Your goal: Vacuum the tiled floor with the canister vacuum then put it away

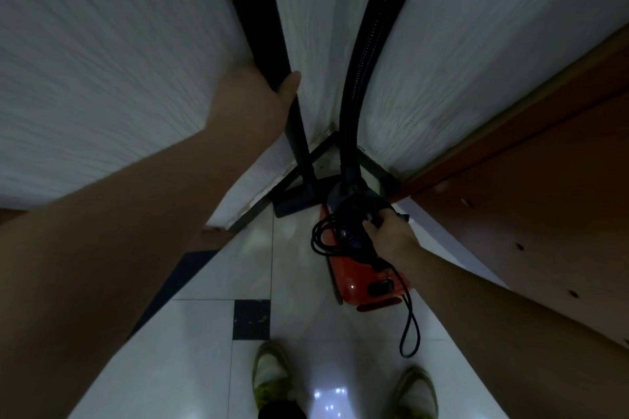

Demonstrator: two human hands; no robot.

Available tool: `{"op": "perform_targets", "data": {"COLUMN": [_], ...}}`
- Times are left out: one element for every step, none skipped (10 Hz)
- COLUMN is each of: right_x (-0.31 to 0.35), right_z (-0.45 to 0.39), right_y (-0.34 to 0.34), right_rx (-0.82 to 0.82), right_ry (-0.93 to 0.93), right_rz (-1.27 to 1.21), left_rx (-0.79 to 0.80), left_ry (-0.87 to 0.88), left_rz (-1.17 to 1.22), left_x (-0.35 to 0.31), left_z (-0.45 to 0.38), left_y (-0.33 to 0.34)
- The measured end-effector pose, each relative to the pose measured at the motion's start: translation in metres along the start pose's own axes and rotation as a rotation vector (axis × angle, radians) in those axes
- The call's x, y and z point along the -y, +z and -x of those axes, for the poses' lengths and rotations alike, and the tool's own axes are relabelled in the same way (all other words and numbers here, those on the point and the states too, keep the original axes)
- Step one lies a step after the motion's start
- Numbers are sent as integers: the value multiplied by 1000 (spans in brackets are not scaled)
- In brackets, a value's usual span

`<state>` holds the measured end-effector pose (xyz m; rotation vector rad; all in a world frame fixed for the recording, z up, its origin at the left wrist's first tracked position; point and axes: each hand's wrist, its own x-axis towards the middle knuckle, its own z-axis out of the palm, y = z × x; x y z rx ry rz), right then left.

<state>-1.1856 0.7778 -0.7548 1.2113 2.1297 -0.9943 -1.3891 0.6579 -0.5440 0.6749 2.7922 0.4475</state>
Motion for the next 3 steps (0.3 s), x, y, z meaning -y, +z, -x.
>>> {"op": "perform_targets", "data": {"right_x": [2, 4, 7], "right_z": [14, 34, 60], "right_y": [-10, -21, -34], "right_rx": [48, 99, 126], "right_ry": [-35, -58, -86], "right_rz": [-50, -53, -89], "left_rx": [109, 174, 294], "left_ry": [-24, -155, -145], "left_rz": [-29, 108, 159], "left_x": [0, 2, -8], "left_z": [4, 7, 27], "left_y": [-5, -10, -16]}}
